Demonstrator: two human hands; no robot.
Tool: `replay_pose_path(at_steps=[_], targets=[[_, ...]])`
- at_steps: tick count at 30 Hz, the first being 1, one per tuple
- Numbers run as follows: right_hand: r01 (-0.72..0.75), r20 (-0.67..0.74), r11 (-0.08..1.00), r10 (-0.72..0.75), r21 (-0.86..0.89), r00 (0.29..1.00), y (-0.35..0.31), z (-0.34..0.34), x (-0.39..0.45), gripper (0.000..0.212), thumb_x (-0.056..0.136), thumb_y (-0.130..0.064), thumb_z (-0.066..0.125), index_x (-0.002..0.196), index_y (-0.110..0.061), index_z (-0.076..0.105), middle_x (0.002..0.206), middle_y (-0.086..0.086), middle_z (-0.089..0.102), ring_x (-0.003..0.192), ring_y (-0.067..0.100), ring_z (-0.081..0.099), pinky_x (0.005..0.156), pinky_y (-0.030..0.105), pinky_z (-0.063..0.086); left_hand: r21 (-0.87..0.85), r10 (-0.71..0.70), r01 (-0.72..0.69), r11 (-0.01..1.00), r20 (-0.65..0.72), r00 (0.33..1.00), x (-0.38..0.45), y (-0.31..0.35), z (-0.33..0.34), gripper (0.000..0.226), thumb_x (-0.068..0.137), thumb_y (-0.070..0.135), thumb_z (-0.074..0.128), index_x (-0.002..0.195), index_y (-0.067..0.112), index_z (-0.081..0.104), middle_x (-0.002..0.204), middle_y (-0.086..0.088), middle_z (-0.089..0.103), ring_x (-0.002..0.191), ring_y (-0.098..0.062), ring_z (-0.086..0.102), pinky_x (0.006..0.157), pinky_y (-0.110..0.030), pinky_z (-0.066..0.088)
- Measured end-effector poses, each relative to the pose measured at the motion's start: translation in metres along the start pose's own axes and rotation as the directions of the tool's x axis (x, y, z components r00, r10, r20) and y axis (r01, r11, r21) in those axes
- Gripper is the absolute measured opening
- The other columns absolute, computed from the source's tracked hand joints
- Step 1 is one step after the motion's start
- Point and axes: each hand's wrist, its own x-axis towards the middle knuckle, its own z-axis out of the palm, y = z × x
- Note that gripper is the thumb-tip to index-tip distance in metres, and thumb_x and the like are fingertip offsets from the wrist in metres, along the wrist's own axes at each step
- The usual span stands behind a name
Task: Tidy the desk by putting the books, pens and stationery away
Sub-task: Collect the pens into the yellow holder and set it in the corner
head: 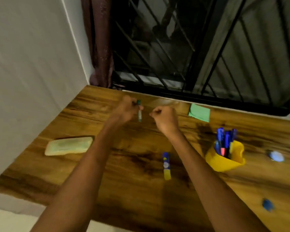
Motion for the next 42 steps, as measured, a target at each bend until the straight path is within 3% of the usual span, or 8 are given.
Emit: replay_pose_path(at_steps=[6,8,12,19,24,29,35,42], targets=[[0.0,-0.366,1.0,0.009,0.025,0.931,0.032,-0.128,-0.015,0.018,0.083,-0.013,0.058,0.086,-0.015,0.075,0.093,0.007,0.075,0.095,0.023,0.067,0.085,0.033,0.052,-0.1,0.195,-0.183,0.978,0.133,0.972,-0.044,0.093,0.101,0.012,0.079,0.003,0.071,0.089,-0.002,0.067,0.077,-0.013,0.066,0.063,-0.016,0.063,0.056,-0.018,0.055],[0.008,-0.429,0.996,0.031,0.089,0.903,0.049,-0.163,-0.02,0.019,0.081,-0.012,0.056,0.077,-0.019,0.073,0.086,0.007,0.075,0.089,0.024,0.069,0.085,0.041,0.055,-0.082,0.258,-0.248,0.965,0.154,0.954,-0.059,0.114,0.134,0.014,0.075,0.003,0.075,0.085,-0.002,0.068,0.078,-0.016,0.069,0.069,-0.022,0.066,0.066,-0.032,0.059],[-0.026,-0.472,0.993,0.077,0.113,0.878,0.084,-0.209,-0.032,0.019,0.083,-0.015,0.056,0.071,-0.024,0.068,0.084,0.009,0.074,0.085,0.028,0.069,0.084,0.047,0.055,0.124,0.29,-0.322,0.939,0.22,0.931,-0.075,0.131,0.186,0.019,0.075,0.016,0.076,0.091,0.009,0.072,0.089,-0.012,0.072,0.082,-0.024,0.068,0.076,-0.04,0.056],[-0.117,-0.463,0.993,0.109,0.012,0.88,0.134,-0.234,-0.049,0.016,0.084,-0.015,0.057,0.079,-0.012,0.072,0.088,0.009,0.074,0.09,0.025,0.068,0.084,0.037,0.054,0.475,0.266,-0.267,0.839,0.071,0.961,-0.092,0.128,0.232,0.022,0.084,0.034,0.065,0.099,0.019,0.07,0.103,-0.006,0.067,0.096,-0.026,0.065,0.073,-0.034,0.052],[-0.195,-0.189,0.981,0.194,0.011,0.963,0.156,-0.229,-0.052,0.008,0.083,-0.014,0.069,0.086,-0.02,0.064,0.097,0.006,0.067,0.096,0.019,0.062,0.076,0.025,0.045,0.451,0.218,-0.147,0.88,-0.11,0.97,-0.099,0.127,0.222,0.025,0.093,0.034,0.052,0.108,0.017,0.064,0.106,-0.006,0.067,0.093,-0.023,0.066,0.073,-0.035,0.055],[-0.231,0.297,0.973,0.212,0.028,0.931,0.169,-0.209,-0.069,0.104,0.064,-0.014,0.085,0.149,-0.016,0.024,0.152,0.003,0.032,0.141,0.025,0.029,0.115,0.041,0.028,0.516,-0.019,0.097,0.851,-0.155,0.988,-0.103,0.111,0.207,0.044,0.098,0.015,0.038,0.14,0.002,0.032,0.113,-0.014,0.063,0.101,-0.029,0.063,0.079,-0.036,0.048],[-0.161,0.256,0.987,0.154,0.007,0.954,0.181,-0.182,-0.073,0.127,0.054,-0.005,0.089,0.152,-0.019,0.01,0.159,0.008,0.016,0.146,0.029,0.013,0.117,0.046,0.022,0.033,-0.215,0.215,0.976,0.008,0.977,-0.101,0.101,0.21,0.03,0.101,0.021,0.036,0.118,0.0,0.051,0.101,-0.021,0.065,0.076,-0.027,0.069,0.068,-0.039,0.06],[-0.16,0.077,0.967,0.147,0.199,0.986,0.188,-0.166,-0.084,0.122,0.058,-0.002,0.086,0.151,-0.023,0.01,0.156,0.005,0.024,0.144,0.027,0.022,0.113,0.048,0.027,-0.389,-0.348,0.299,0.871,-0.06,0.936,-0.114,0.088,0.224,0.038,0.102,0.035,0.03,0.083,0.009,0.05,0.091,-0.018,0.065,0.081,-0.03,0.067,0.074,-0.044,0.058]])
